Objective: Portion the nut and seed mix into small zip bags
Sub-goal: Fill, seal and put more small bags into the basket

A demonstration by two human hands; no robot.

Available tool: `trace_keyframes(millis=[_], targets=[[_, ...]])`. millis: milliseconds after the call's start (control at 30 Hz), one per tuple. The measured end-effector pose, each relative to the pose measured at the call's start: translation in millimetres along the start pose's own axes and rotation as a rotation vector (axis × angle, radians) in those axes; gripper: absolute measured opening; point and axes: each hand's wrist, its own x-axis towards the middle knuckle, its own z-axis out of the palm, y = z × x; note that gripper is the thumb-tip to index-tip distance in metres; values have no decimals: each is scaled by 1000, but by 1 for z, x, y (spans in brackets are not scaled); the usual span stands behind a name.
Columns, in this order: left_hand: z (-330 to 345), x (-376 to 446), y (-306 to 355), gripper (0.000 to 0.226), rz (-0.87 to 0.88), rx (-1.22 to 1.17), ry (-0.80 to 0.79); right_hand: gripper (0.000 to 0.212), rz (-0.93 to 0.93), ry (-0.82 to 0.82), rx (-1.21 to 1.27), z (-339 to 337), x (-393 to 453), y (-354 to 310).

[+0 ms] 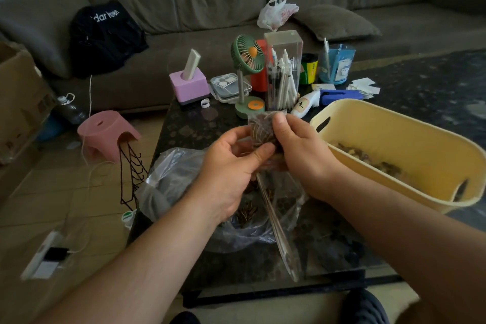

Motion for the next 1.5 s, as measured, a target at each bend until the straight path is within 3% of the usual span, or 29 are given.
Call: trace_keyframes(millis=[133,267,367,467,600,733,867,967,1100,1233,1367,1500], targets=[[19,0,10,52,77,32,-101,51,-131,130,-110,-19,-2,-15],[40,2,28,44,6,-90,-270,44,-180,179,-182,-47,-4,-31],[58,16,33,33,-88,-46,-154,42,-230,285,-199,-80,-3,-49],[75,41,22,9,-104,276,-35,43,-254,444,-220,-122,-2,-57],[96,71,5,22,-60,646,-96,37,-189,496,-296,-166,-7,-51],[116,95,0,42,-125,828,-184,28,-32,343,-622,-190,-15,-39],[127,107,-6,33,-56,1039,-229,25,70,175,-824,-205,-19,-38],[125,103,-5,28,-39,1084,-241,19,108,-5,-1029,-208,-22,-43],[115,85,-6,29,-8,1120,-214,28,123,-185,-1283,-202,-23,-47],[106,60,-11,25,56,1084,-165,32,254,-384,-1389,-194,-22,-33],[98,34,-12,26,206,1077,-107,33,298,-435,-1463,-191,-24,-19],[91,15,-15,27,241,1034,-77,33,279,-401,-1467,-184,-31,-22]])
